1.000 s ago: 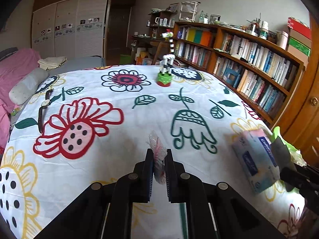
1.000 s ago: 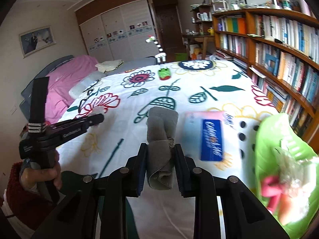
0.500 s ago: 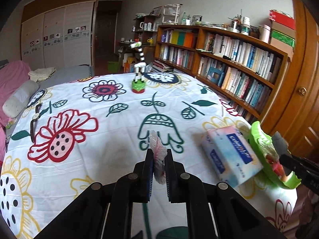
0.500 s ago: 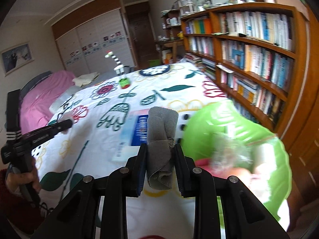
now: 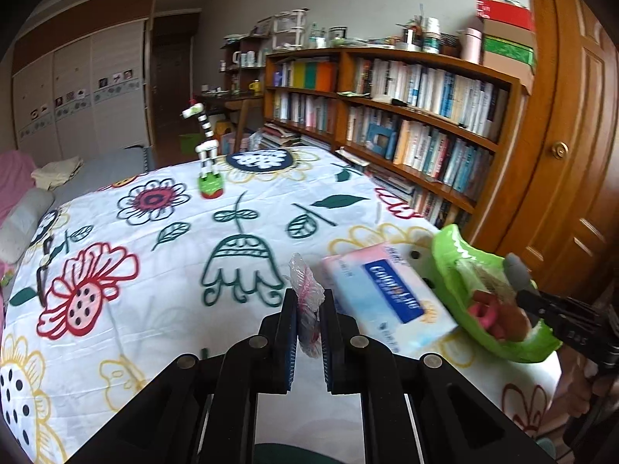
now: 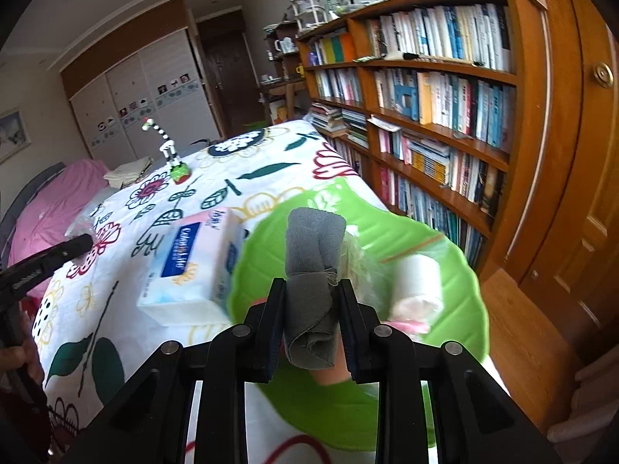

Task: Organize soft objects
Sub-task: 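Carry the scrunchie and grey cloth with both tools toward the green bowl, then lower the grey cloth into the bowl and open the right tool while the left tool releases the scrunchie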

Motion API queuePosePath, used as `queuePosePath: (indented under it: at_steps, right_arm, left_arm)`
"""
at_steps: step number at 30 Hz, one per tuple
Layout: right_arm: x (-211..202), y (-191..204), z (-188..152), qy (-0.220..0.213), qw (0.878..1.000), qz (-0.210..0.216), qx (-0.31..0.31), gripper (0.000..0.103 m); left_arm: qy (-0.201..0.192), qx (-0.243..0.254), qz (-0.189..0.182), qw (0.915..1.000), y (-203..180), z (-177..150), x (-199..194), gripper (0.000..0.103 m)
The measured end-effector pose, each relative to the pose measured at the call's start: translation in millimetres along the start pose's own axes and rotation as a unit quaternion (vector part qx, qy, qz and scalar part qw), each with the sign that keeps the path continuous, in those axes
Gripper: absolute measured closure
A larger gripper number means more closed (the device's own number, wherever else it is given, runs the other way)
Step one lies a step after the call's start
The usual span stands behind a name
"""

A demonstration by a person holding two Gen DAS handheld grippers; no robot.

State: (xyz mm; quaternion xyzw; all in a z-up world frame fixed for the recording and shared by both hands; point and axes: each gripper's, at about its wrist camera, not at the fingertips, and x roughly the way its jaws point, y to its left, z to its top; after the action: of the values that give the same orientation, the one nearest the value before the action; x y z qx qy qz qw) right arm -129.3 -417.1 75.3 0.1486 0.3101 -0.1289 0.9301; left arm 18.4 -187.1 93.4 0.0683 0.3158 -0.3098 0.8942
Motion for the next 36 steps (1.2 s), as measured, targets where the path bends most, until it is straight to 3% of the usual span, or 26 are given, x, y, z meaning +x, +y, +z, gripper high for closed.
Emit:
queuePosePath:
  at_steps: [12,13,15,16,25,36]
  right_arm:
    - [11.4,-32.1,-10.3,0.021,1.000,0.003,0.010,0.074]
    - [11.1,-32.7,-10.5,0.020,1.000,0.005,0.010,0.072]
    - [10.5,-33.7,-10.8,0.020,1.000,0.007,0.008,0.055]
    - [10.5,-33.9,-10.9,0.020,1.000,0.004,0.009,0.053]
    - [-11.8,-38.0,-9.6,-0.026,1.000,-0.007,-0.007,0.053]
    - [-15.6,-50.5,-11.2,-0.035,0.999,-0.008,0.005,0.053]
  left_arm:
    - [-0.003,0.033,-0.028,0.9990,-46.5,11.4,3.7,0.092]
    - [-0.003,0.037,-0.030,0.9989,-50.5,12.3,4.6,0.092]
    - [-0.001,0.041,-0.034,0.9986,-55.9,12.9,6.3,0.092]
    - [0.000,0.044,-0.036,0.9984,-59.5,13.1,7.7,0.092]
    - [0.018,0.067,-0.061,0.9957,-94.2,14.7,27.2,0.092]
    - [0.033,0.107,-0.086,0.9900,-140.8,16.6,47.6,0.092]
